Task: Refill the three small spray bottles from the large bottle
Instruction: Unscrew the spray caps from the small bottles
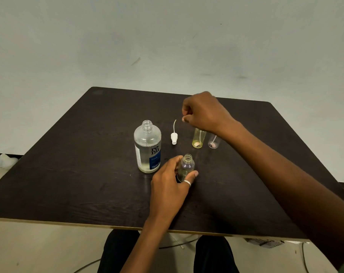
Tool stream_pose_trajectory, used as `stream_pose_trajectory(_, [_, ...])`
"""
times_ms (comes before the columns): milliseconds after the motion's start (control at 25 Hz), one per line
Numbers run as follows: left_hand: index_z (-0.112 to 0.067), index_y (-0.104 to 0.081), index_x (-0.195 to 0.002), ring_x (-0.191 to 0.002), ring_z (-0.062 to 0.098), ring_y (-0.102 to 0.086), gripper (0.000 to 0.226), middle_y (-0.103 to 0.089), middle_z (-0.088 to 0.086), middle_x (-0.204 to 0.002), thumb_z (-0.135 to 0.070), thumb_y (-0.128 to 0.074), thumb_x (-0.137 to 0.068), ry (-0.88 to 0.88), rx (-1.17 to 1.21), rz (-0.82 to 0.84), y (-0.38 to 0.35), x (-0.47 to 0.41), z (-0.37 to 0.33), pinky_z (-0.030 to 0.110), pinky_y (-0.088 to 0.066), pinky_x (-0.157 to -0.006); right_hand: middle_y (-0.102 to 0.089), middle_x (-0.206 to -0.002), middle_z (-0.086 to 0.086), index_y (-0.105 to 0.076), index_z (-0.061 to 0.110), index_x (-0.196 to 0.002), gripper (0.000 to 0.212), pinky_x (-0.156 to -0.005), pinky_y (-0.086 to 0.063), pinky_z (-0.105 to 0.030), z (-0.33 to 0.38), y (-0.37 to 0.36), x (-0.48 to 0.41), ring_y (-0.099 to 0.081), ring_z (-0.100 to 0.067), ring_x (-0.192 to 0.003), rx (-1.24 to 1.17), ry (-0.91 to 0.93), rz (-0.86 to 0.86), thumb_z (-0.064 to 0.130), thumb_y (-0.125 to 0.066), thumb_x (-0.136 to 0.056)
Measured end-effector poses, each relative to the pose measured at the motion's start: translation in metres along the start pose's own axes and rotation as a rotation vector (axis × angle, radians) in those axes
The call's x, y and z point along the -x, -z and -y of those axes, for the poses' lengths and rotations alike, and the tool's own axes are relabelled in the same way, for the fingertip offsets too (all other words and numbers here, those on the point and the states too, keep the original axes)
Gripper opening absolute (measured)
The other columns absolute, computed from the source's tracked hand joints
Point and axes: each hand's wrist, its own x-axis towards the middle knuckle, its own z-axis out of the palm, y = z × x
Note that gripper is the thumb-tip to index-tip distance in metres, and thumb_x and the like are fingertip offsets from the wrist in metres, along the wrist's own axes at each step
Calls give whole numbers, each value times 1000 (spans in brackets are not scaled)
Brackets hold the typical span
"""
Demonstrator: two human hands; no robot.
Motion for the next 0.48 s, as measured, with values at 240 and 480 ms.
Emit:
stream_pose_trajectory(240, [-32, -54, -133, -113, -1, -61, 65, -64, -16, -124, -54, -77, -77, 32, -22, 18, 0, 0, 0, 29, -55, -94, -69, -75, 5, -72, 17, -79, 7, -70, -55, -31, -18, 34, 11, -64, -11, -72, -56, -64, -70, 23, -75, -78])
stream_pose_trajectory(480, [-22, -41, -147, -135, 0, -38, 89, -49, -5, -147, -63, -73, -74, -22, -197, -69, 5, 14, -20, 18, -34, -107, -70, -107, 1, -70, 18, -109, 34, -83, -52, -33, -36, 26, 13, -64, -18, -96, -4, -104, 98, 36, -73, -81])
